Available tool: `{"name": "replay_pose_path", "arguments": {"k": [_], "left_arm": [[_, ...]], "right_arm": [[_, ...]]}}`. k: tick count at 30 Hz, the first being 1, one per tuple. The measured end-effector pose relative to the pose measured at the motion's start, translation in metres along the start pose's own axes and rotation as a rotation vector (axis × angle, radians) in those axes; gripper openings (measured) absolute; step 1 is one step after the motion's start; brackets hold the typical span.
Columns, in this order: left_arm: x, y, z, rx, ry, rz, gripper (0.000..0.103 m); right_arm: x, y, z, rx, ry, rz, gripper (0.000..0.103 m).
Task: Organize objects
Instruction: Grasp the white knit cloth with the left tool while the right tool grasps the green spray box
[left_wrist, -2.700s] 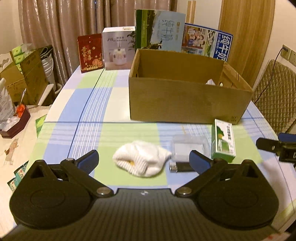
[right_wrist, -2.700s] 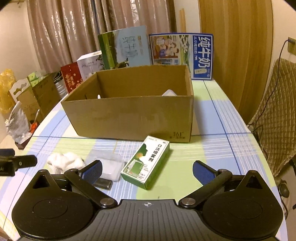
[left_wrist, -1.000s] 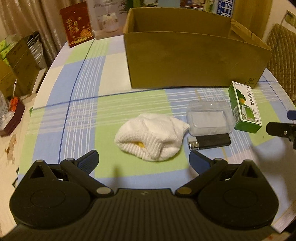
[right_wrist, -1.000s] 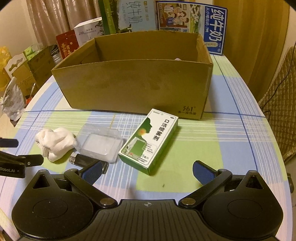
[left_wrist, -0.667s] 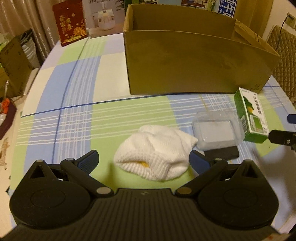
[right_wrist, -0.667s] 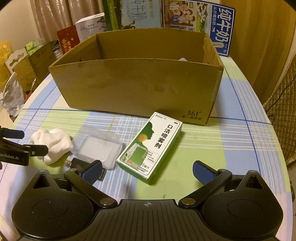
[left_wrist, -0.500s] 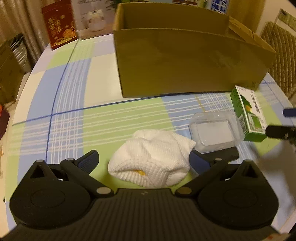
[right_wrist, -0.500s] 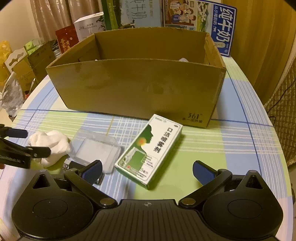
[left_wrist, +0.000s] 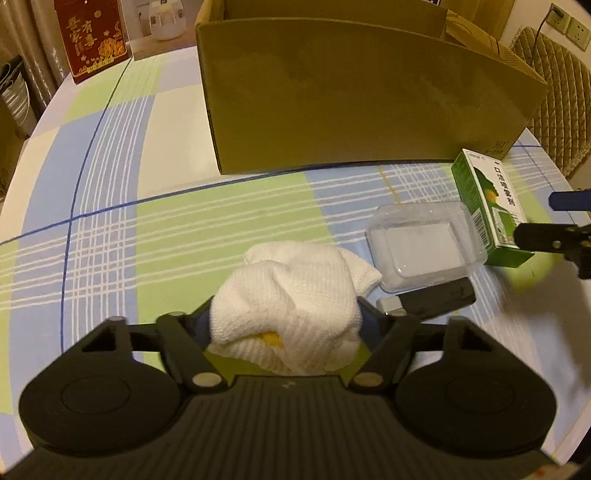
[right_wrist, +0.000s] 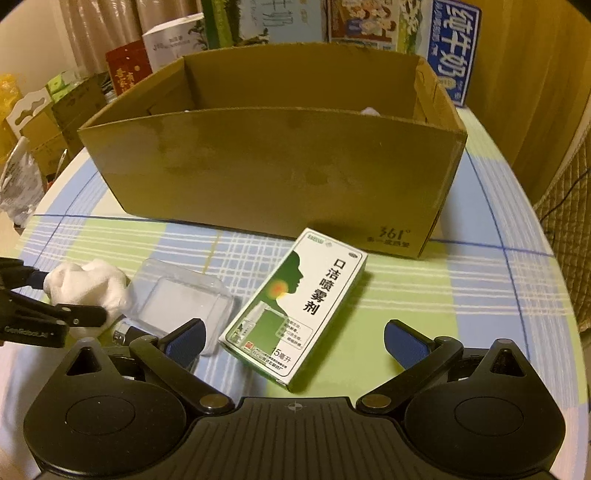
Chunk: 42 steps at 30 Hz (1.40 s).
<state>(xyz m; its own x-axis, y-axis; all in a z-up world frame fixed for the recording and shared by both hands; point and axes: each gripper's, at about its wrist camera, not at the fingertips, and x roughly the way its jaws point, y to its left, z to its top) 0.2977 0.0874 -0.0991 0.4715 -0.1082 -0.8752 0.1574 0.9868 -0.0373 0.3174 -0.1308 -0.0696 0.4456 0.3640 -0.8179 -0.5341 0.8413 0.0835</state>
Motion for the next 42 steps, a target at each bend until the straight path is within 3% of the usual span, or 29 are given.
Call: {"name": "replay_pose_path", "arguments": {"k": [5,11,20,25,33,38,42], "left_arm": [[-0.011,-0.005,0.005,0.006,-0.03,0.013,0.042],[-0.014,-0.002,0.007,-0.018,-0.043,0.019,0.041],[-0.009,-0.005,0.005,-0.005,-0.031,0.019,0.043],[-0.008,-0.008,0.004,0.012,-0.028,0.025,0.046],[-0.005,-0.009,0.001,0.022,-0.016,0.043,0.061],[-0.002,-0.007,0.002,0.016,-0.017,0.038,0.06],[-0.003,-0.006,0.001,0.0,-0.031,0.031,0.051]], "right_arm": [[0.008,-0.001,0.001,0.024,0.023,0.016,0.099],[0.021,-0.001,0.005,0.048,0.033,0.0,0.093],[0.043,0.001,0.011,0.058,0.058,-0.016,0.072],[0.03,0.008,0.003,-0.011,0.075,-0.01,0.053],[0.012,0.003,-0.016,-0.042,0.101,0.01,0.053],[0.015,-0.007,-0.01,0.043,0.096,0.051,0.057],[0.018,-0.004,-0.005,0.037,0.09,0.038,0.06]]}}
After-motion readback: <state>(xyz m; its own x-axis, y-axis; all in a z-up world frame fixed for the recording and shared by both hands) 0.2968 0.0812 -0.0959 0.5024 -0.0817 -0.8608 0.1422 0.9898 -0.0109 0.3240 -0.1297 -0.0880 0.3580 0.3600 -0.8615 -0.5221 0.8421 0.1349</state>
